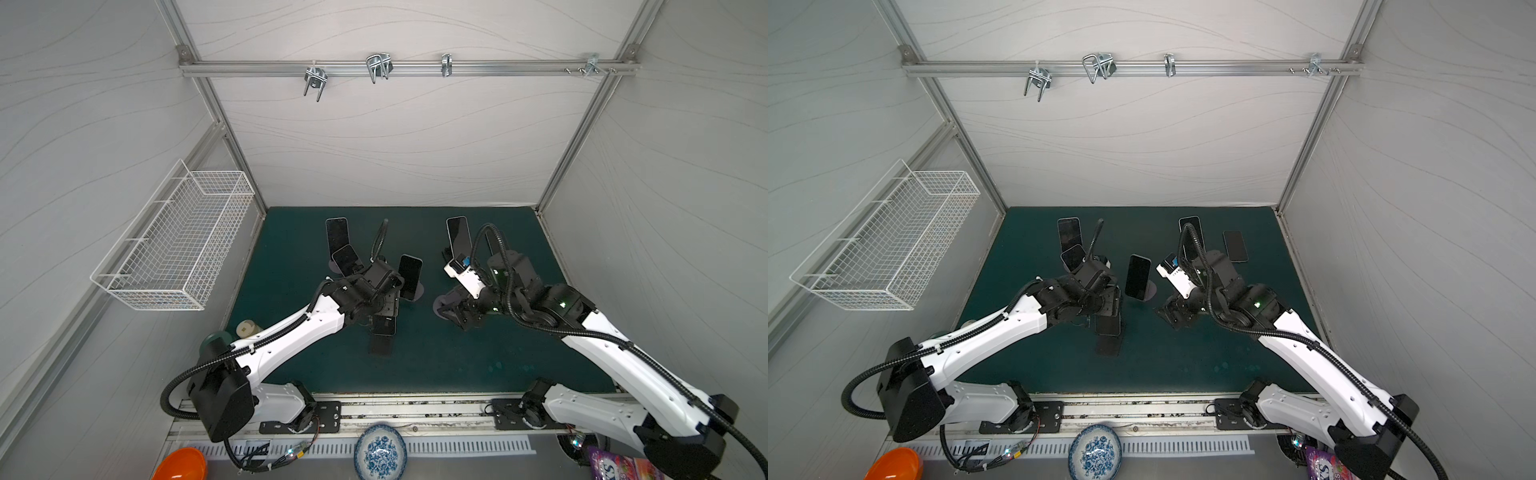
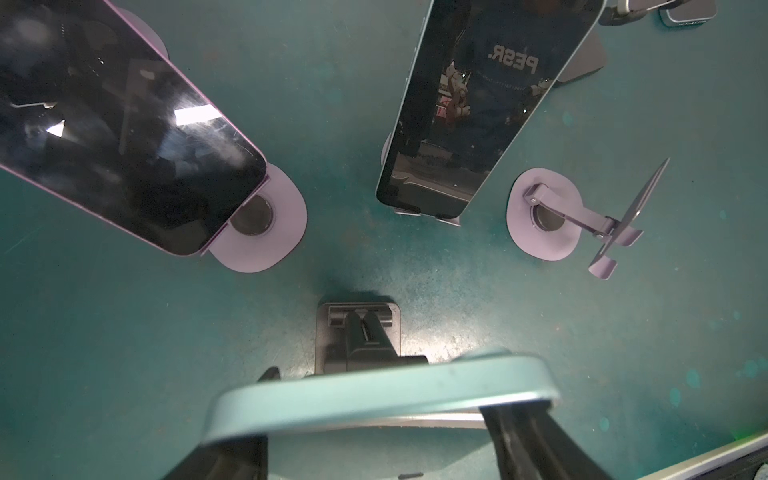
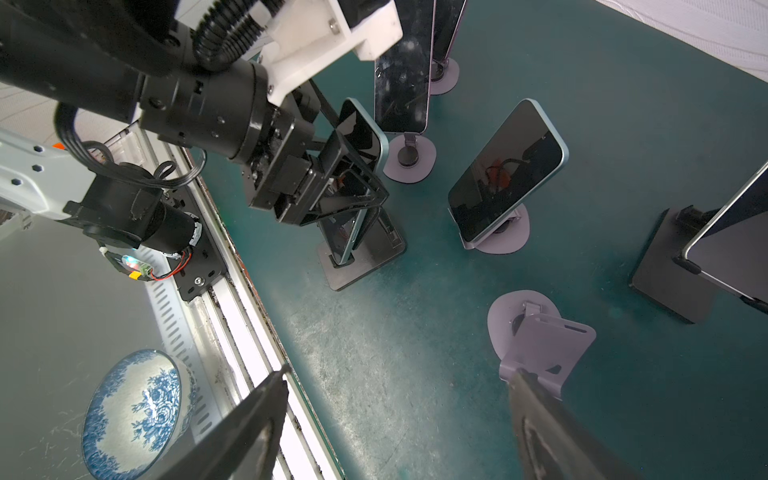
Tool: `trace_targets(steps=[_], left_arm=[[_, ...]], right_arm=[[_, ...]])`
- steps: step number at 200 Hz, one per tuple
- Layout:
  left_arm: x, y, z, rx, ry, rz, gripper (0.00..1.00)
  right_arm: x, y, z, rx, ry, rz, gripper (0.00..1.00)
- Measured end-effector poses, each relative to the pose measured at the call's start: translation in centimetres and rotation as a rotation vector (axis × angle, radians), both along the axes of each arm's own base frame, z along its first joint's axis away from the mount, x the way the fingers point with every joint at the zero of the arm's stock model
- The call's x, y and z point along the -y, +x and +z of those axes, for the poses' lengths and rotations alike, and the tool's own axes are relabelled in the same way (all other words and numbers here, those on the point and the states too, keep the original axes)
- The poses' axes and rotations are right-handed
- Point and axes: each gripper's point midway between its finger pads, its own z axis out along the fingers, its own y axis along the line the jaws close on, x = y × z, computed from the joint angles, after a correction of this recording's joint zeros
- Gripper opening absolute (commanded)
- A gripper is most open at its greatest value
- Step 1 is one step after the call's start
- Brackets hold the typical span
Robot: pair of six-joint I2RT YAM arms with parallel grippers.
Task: Remove the phone from the phone stand
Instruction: 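Lift the mint-green phone up off the black stand with the left gripper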
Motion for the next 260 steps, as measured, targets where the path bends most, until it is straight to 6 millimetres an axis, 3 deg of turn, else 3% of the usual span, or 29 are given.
trace_targets(steps=[70, 111, 193, 260], left_arm=[[-0.2, -0.2, 0.9, 0.020, -0.014, -0.003, 0.56], [-1.3, -0.6, 1.6, 0.026, -0.001, -0.003, 0.56], [-4.7, -1.0, 3.9, 0.072, -0.018, 0.065, 0.56], [-10.2, -0.1, 3.0, 0.057, 0.015, 0.176, 0.56]], right_arm=[[-0.2, 0.1, 0.6, 0.007, 0.010, 0.003, 0.84], [-0.6, 0.3, 1.1, 0.008, 0.017, 0.009, 0.83], [-1.8, 0.3, 1.2, -0.005, 0.011, 0.036, 0.82], [-2.7, 0.2, 1.6, -0.007, 0.015, 0.053, 0.82]])
